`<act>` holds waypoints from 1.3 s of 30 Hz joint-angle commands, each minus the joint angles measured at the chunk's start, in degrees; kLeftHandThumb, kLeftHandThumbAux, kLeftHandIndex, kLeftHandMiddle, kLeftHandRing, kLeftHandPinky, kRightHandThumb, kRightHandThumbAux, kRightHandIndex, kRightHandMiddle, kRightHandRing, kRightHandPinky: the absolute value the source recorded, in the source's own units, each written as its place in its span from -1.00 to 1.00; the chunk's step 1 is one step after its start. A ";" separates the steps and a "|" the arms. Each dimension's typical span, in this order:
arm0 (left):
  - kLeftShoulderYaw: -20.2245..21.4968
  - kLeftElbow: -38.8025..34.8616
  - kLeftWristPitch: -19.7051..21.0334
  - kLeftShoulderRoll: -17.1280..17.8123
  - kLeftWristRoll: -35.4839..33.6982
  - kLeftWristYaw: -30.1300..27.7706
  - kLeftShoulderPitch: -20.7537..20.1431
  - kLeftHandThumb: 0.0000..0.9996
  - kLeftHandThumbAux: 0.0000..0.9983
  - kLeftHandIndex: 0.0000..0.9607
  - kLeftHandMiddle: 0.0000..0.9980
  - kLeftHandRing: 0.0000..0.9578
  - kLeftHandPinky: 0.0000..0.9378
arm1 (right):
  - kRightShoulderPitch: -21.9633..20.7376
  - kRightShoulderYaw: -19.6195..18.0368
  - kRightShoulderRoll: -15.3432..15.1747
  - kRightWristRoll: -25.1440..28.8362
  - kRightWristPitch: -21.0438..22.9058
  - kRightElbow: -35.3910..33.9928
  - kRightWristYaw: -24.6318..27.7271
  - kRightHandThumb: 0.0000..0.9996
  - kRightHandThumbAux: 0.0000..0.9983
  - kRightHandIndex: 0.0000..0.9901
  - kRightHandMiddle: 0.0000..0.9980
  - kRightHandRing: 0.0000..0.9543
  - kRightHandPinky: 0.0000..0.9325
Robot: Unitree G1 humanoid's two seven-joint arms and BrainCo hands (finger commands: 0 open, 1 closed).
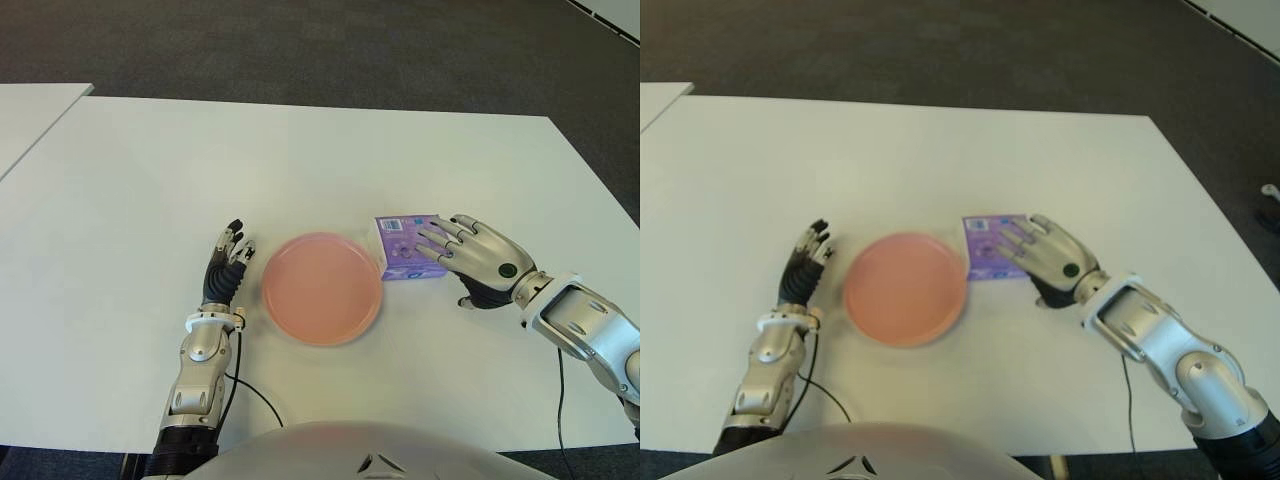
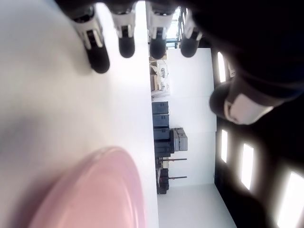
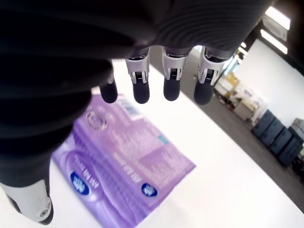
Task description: Put the tissue paper into the plate.
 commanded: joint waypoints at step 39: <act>-0.08 0.86 2.16 0.50 -0.07 0.09 0.32 -1.00 0.01 -1.00 -1.00 -1.00 -1.00 | -22.63 6.70 17.06 16.55 -1.10 33.18 -17.62 -0.13 -0.07 -1.00 -1.00 -1.00 -1.00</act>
